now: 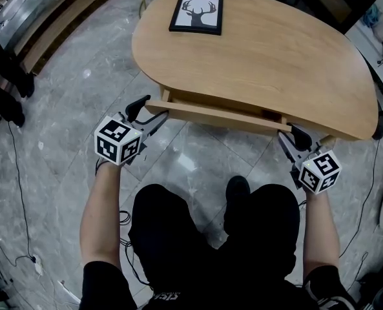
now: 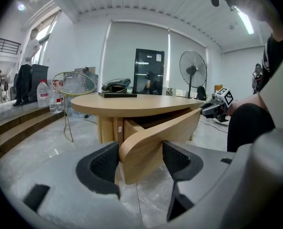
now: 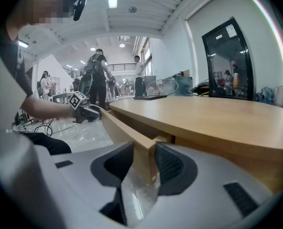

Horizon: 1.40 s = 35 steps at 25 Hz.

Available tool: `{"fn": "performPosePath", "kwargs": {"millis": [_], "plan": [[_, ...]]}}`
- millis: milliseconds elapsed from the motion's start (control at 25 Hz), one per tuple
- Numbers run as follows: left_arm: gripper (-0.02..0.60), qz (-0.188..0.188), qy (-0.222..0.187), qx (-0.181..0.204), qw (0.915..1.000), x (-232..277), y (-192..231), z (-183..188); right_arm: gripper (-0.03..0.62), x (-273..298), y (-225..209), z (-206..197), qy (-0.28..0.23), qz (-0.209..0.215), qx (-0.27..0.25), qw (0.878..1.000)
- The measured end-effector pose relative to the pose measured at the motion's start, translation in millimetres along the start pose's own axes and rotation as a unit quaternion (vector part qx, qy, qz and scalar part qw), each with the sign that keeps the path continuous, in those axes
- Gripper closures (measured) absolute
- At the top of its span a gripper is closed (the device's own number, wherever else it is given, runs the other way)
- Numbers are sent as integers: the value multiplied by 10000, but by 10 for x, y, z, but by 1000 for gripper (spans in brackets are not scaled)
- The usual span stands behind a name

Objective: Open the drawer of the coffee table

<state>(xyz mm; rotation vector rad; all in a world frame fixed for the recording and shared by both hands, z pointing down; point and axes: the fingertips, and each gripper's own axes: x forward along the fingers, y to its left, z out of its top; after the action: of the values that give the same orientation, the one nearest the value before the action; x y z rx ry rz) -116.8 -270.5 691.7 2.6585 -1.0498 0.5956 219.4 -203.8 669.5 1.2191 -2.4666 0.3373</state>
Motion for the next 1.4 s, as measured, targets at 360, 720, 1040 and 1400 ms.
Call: {"fn": "performPosePath", "kwargs": {"millis": [360, 720, 1040, 1400], "plan": [[298, 40, 21, -101, 9999, -148, -93, -39, 447, -89, 120, -37, 203, 79, 101, 9997], [310, -143, -3, -168, 9998, -331, -241, -134, 451, -246, 287, -122, 252, 298, 87, 9992], [307, -204, 20, -253, 9995, -444, -341, -215, 462, -347, 436, -180, 446, 508, -178, 9976], [324, -308, 364, -69, 9988, -521, -464, -462, 465, -422, 569, -391, 668, 769, -364, 9941]]}}
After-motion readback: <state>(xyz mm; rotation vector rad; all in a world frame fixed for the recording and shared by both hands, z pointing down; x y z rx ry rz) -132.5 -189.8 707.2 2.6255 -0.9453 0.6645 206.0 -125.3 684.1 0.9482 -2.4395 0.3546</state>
